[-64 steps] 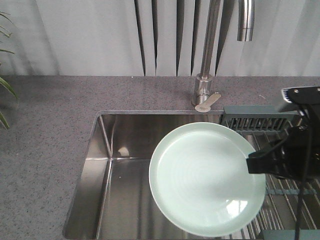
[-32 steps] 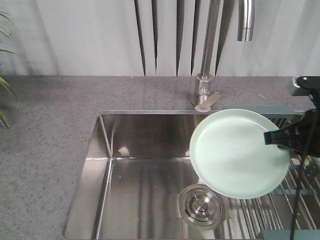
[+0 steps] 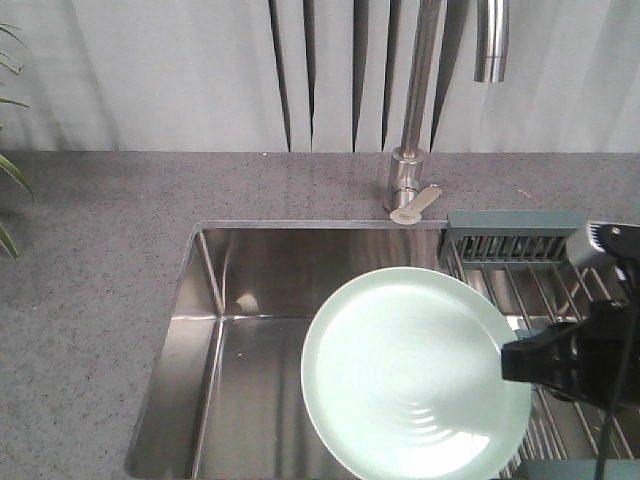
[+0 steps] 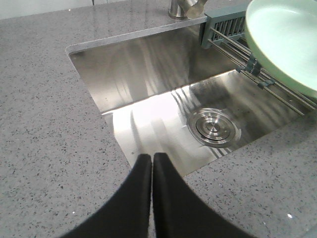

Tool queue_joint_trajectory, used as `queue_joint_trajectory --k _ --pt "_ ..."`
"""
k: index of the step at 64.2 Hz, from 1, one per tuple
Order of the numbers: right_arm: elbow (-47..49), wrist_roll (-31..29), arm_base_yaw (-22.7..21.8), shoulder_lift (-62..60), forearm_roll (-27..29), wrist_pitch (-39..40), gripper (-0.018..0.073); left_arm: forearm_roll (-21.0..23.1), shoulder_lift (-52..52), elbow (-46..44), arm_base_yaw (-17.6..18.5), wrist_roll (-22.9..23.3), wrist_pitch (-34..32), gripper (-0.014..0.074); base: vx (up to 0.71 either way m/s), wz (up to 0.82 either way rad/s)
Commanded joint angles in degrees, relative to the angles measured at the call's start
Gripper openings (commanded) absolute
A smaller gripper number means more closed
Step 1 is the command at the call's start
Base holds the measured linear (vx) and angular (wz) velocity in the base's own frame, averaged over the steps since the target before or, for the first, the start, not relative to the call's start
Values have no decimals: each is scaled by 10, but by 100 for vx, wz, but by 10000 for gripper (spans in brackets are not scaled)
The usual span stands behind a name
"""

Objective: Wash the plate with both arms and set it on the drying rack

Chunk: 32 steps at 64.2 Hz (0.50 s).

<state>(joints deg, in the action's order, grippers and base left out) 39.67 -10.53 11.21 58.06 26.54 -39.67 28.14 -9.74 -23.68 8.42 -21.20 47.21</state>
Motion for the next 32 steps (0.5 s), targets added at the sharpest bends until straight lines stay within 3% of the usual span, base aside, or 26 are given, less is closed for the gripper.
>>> queue_joint_trajectory --k 1,16,24,32 --pt "38 5 17 49 19 87 -4 16 -6 -12 2 1 -33 -5 0 0" --pt "123 27 -9 167 -33 136 -4 15 -6 -12 2 1 -28 -5 0 0" --pt "130 32 -56 155 -71 102 -4 15 -6 -12 2 1 -27 -5 0 0" --pt "128 32 -105 113 -117 12 -4 15 -6 -12 2 1 -26 -5 0 0"
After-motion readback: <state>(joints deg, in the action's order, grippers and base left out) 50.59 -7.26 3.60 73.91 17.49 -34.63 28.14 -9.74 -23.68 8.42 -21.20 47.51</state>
